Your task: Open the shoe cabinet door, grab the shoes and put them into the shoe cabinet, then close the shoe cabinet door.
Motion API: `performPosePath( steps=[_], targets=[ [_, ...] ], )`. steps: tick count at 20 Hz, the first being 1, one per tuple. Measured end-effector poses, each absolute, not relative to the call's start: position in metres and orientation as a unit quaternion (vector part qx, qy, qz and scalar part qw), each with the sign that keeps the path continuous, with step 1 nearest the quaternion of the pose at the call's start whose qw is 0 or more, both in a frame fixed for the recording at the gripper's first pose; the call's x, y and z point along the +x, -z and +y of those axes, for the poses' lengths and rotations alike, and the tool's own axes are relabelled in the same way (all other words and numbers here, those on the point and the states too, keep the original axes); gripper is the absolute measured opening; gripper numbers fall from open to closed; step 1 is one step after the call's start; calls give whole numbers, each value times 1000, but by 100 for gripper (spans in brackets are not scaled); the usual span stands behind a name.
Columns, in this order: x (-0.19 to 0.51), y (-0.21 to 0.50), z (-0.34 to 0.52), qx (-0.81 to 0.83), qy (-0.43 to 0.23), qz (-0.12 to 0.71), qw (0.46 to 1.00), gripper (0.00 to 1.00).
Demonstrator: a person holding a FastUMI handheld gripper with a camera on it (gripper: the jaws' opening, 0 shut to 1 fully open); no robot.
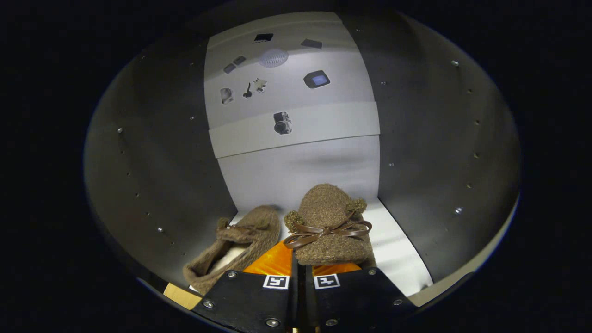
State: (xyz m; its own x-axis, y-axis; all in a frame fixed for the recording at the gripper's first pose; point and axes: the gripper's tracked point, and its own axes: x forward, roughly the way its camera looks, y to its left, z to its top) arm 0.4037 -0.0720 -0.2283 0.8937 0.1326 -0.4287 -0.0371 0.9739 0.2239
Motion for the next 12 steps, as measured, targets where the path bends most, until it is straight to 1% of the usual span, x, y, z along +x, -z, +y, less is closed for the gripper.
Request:
performPosePath(
  steps=[4, 8, 10, 11, 12],
  targets=[
    [433, 255, -81, 101, -35, 249, 963, 7],
    [435, 261, -79, 111, -39, 258, 959, 9],
    [433, 259, -76, 99, -40, 262, 959, 16],
    [430, 258, -74, 93, -37, 264, 959, 27],
    [425, 257, -73, 89, -36, 267, 959, 32]
  ],
)
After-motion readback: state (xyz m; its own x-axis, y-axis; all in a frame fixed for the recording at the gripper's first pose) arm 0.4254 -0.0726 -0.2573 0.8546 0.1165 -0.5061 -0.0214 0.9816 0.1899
